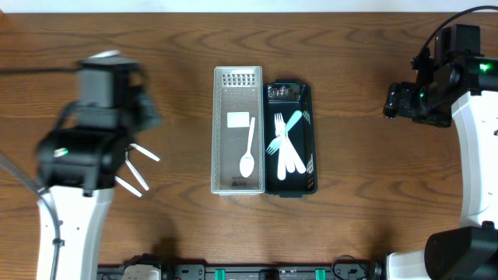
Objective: Pack container
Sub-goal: 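Return the left gripper to the spoons and grasp another white spoon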
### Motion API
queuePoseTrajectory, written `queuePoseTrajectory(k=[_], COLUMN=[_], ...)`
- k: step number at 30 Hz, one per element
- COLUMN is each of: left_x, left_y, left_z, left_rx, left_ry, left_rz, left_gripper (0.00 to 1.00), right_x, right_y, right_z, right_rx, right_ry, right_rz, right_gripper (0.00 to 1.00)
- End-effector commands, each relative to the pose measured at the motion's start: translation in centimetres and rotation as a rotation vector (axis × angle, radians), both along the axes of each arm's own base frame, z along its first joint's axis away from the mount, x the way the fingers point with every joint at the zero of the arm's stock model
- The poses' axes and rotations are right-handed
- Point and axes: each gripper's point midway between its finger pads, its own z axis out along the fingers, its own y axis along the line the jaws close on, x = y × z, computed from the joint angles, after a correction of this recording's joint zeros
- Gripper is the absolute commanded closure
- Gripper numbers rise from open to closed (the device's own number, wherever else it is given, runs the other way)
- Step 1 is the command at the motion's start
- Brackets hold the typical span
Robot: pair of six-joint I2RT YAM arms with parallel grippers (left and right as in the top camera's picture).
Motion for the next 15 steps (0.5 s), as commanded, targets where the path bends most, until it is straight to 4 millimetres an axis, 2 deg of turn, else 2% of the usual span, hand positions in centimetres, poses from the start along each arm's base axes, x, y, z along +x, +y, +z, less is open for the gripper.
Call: queuePoseTrajectory(k=[1, 6, 15], left_x=[0.0, 0.6, 3.4], left_y=[3.4, 6.1, 6.7], left_z=[-1.2, -4.4, -13.8], left_rx=[-0.092, -0.201, -0.284], left_ry=[0.020, 0.099, 0.372], left_rz=[0.176, 0.318, 0.375], left_gripper=[0.47, 0.45, 0.45], right_x=[-0.1, -0.1, -0.1], right_y=[0.4, 0.4, 0.4], right_z=[-0.1, -0.1, -0.1], right_rx=[0.005, 0.006, 0.007], right_ry=[0.005, 0.005, 0.005], right_rz=[0.019, 0.014, 0.014], right_gripper=[0.19, 0.19, 0.18])
